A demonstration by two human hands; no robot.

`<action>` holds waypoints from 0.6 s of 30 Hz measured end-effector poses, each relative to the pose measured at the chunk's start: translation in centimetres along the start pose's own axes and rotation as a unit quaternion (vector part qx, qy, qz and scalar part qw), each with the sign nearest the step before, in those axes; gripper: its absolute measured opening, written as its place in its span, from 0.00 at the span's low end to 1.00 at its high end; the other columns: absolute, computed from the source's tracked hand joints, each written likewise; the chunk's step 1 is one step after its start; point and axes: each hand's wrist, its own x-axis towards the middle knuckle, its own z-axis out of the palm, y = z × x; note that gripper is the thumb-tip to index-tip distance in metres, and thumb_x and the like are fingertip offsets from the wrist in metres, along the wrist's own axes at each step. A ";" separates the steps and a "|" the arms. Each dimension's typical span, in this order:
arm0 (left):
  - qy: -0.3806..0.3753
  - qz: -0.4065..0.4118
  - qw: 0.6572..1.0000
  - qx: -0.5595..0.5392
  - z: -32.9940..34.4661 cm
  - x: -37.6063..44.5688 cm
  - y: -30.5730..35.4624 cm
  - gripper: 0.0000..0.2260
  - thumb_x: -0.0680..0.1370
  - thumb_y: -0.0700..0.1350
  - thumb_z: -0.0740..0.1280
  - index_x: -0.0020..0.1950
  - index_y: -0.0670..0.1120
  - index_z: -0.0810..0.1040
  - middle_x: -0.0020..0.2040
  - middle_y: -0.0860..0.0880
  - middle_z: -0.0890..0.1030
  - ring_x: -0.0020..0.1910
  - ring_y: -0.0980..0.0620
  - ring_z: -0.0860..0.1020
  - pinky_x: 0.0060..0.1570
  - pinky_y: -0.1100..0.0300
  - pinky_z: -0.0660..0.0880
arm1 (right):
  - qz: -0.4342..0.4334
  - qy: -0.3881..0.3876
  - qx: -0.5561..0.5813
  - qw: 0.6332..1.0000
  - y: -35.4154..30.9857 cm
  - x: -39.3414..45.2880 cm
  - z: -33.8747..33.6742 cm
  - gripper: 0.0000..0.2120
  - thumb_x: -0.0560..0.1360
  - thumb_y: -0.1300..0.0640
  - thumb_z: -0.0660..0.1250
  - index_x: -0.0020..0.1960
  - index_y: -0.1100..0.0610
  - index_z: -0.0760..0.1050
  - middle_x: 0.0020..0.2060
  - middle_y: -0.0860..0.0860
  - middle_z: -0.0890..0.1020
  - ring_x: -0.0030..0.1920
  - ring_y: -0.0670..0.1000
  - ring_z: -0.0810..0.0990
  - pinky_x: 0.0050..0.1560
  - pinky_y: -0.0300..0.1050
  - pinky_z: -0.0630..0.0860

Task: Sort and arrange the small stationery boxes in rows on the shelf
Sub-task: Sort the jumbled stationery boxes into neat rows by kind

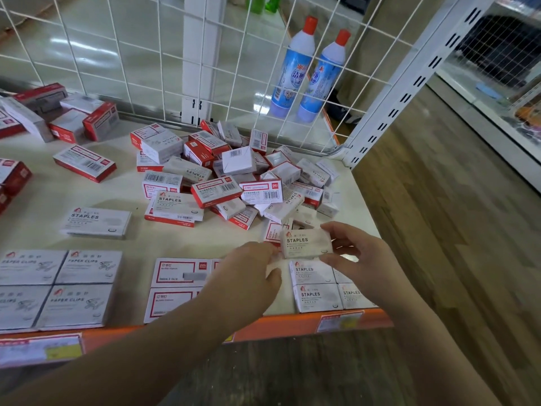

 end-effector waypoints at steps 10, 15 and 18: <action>-0.133 0.165 0.955 0.206 3.0 1.2 2.3 0.21 0.80 0.50 0.59 0.73 0.51 0.62 0.72 0.52 0.64 0.69 0.52 0.65 0.67 0.55 0.64 | 0.049 0.022 -0.006 0.999 4.5 0.7 -2.2 0.21 0.72 0.61 0.70 0.64 0.52 0.73 0.47 0.39 0.78 0.48 0.43 0.79 0.50 0.36 0.77; -0.153 0.211 0.935 0.241 4.5 2.2 2.5 0.23 0.81 0.52 0.57 0.75 0.51 0.57 0.75 0.52 0.57 0.73 0.52 0.59 0.69 0.53 0.60 | 0.062 0.018 -0.015 0.998 6.5 0.8 -3.4 0.19 0.73 0.62 0.69 0.63 0.53 0.74 0.48 0.44 0.81 0.49 0.44 0.79 0.48 0.34 0.76; -0.147 0.223 0.932 0.244 5.0 2.7 2.6 0.24 0.81 0.53 0.54 0.76 0.51 0.53 0.77 0.52 0.53 0.74 0.52 0.54 0.71 0.54 0.57 | 0.065 0.022 -0.017 0.997 7.4 0.8 -3.7 0.17 0.73 0.63 0.69 0.61 0.54 0.75 0.46 0.43 0.82 0.48 0.42 0.80 0.45 0.32 0.77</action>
